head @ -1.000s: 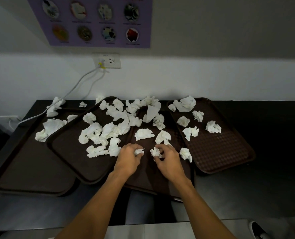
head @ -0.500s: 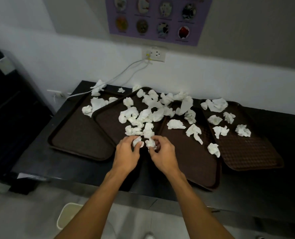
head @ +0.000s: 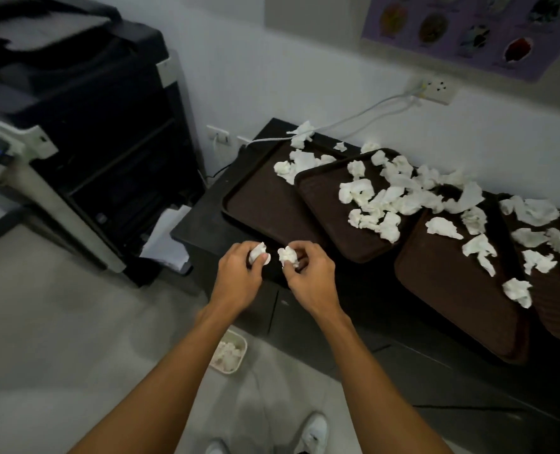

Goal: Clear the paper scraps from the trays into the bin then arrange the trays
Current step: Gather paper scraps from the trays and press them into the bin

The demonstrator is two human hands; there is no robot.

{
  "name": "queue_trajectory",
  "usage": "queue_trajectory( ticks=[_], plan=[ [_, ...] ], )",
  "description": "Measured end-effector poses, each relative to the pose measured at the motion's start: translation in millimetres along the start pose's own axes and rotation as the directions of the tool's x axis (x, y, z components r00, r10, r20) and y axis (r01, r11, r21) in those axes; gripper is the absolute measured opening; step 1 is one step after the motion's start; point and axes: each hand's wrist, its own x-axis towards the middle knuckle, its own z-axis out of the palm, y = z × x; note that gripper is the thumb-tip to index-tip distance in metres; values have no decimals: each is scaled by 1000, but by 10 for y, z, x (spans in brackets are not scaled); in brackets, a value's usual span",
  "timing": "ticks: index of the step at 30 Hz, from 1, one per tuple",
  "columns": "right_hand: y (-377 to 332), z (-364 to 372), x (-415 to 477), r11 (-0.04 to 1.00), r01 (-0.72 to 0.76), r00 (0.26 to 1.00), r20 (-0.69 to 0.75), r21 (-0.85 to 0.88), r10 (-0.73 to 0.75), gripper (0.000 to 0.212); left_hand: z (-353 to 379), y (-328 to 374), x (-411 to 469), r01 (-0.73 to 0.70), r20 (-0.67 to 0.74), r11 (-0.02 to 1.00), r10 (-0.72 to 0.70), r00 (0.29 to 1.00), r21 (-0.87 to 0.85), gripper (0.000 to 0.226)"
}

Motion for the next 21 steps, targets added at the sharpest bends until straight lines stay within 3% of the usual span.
queue_trajectory(
  ticks=[11,17,21],
  plan=[
    [-156,1321,-329,999,0,981,192,44,-8,30,-681,-1199,-417,272,-133,961,-276,952,-42,25],
    [317,1900,-390,1000,-4,950,311,4,2,31,-512,-1868,-648,466,-154,877,-479,864,-117,28],
    [796,2280,-349,1000,-12,920,391,-28,22,32,-309,-2334,-690,531,-180,840,-542,821,-106,30]
  ],
)
